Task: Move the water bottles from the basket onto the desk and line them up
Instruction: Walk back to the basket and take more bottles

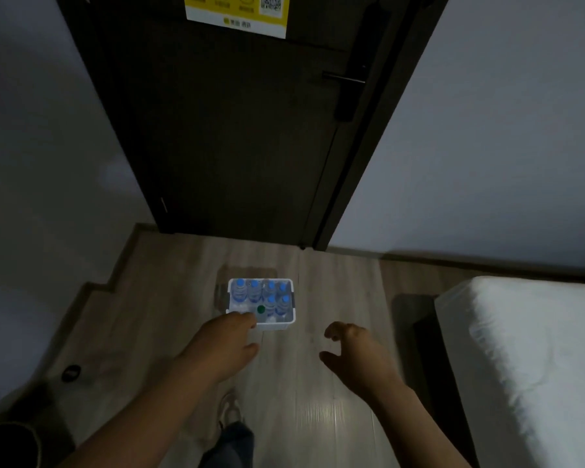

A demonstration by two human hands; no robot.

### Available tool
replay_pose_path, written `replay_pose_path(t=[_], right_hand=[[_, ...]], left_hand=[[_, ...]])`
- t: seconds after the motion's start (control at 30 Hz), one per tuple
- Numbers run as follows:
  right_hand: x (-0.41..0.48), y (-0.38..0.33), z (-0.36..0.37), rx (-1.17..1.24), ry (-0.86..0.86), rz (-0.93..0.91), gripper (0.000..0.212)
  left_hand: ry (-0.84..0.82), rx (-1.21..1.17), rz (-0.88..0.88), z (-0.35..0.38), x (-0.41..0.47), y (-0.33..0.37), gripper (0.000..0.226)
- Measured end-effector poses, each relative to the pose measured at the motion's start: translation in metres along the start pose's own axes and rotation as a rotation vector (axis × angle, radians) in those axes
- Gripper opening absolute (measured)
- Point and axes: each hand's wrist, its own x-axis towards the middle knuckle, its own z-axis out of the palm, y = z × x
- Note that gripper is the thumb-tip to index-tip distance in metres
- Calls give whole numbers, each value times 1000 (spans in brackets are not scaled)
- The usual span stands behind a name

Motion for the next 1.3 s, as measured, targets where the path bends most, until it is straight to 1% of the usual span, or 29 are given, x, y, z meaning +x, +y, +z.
replay_pose_path(t=[0.2, 0.3, 0.43, 0.57, 0.7, 0.8, 1.03, 1.1, 1.23, 1.3], right_hand=[[71, -14, 1, 13, 16, 27, 42], [99, -13, 3, 18, -14, 33, 45], [136, -6, 8, -1, -67, 28, 47], [180, 3, 20, -6, -116, 19, 47], [224, 17, 42, 5, -144, 15, 47], [255, 31, 65, 14, -152, 12, 47], [324, 71, 141, 41, -174, -3, 49], [344, 82, 169, 48, -177, -5, 50], [384, 105, 228, 83, -158, -10, 49], [403, 116, 259, 101, -145, -9, 48]], left_hand=[[-105, 6, 18, -9, 73, -30, 30], [-150, 21, 9, -6, 102, -44, 30], [-187, 31, -27, 7, 138, -59, 37], [-182, 65, -57, 27, 173, -76, 41], [-163, 34, -100, 54, 211, -91, 42], [-170, 3, -131, 79, 239, -103, 42], [-163, -74, -175, 154, 301, -137, 31], [-140, -95, -165, 180, 319, -150, 28], [-105, -83, -180, 236, 357, -179, 31], [-91, -114, -191, 264, 376, -194, 27]])
